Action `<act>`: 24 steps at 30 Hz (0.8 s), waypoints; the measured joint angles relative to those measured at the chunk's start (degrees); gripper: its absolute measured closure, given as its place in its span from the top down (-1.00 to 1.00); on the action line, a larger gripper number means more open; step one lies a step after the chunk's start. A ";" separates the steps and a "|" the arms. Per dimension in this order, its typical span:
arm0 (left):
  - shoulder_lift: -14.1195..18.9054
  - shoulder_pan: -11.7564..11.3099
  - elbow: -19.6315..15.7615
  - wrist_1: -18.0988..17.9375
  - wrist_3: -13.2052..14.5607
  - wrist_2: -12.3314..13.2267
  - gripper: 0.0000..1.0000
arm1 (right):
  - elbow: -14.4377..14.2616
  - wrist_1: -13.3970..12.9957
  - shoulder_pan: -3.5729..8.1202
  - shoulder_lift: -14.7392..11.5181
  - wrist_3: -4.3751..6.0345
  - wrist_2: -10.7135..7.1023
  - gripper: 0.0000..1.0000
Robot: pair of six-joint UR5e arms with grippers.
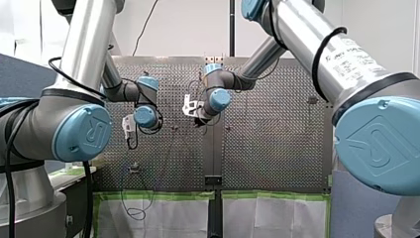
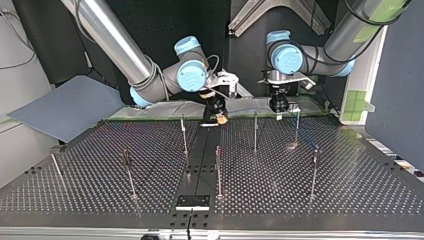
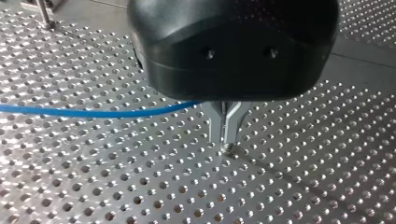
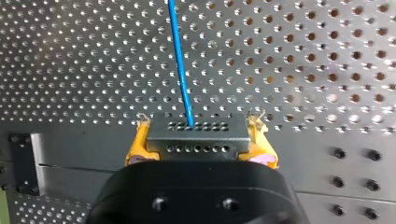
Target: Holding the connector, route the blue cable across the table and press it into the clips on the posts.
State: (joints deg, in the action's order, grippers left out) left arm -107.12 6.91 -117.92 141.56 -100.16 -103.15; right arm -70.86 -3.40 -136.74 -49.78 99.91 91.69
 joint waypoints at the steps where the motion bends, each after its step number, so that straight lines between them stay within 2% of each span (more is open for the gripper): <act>1: -0.34 -0.01 0.06 -0.22 -0.03 0.29 -0.89 | 0.12 -0.01 0.01 0.33 0.00 -0.06 -1.00; 2: -0.86 -0.02 0.16 -0.59 -0.02 0.69 -0.84 | 0.28 -0.03 0.06 0.81 0.02 -0.19 -1.00; 8: -3.58 -0.32 0.55 -2.17 -0.05 1.56 -0.84 | 0.84 -0.09 0.68 2.81 0.63 -0.88 -1.00; 17: -6.64 -0.58 0.74 -3.25 -0.09 1.88 -0.84 | 1.14 -0.11 1.97 3.12 1.21 -1.47 -1.00; 24: -8.36 -0.59 2.31 -4.77 -0.09 2.75 -0.84 | 1.49 -0.07 2.48 3.13 1.31 -1.88 -1.00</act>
State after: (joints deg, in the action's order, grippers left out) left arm -115.49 6.32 -115.61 136.79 -100.25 -100.40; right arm -69.36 -3.47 -134.25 -46.64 101.22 89.81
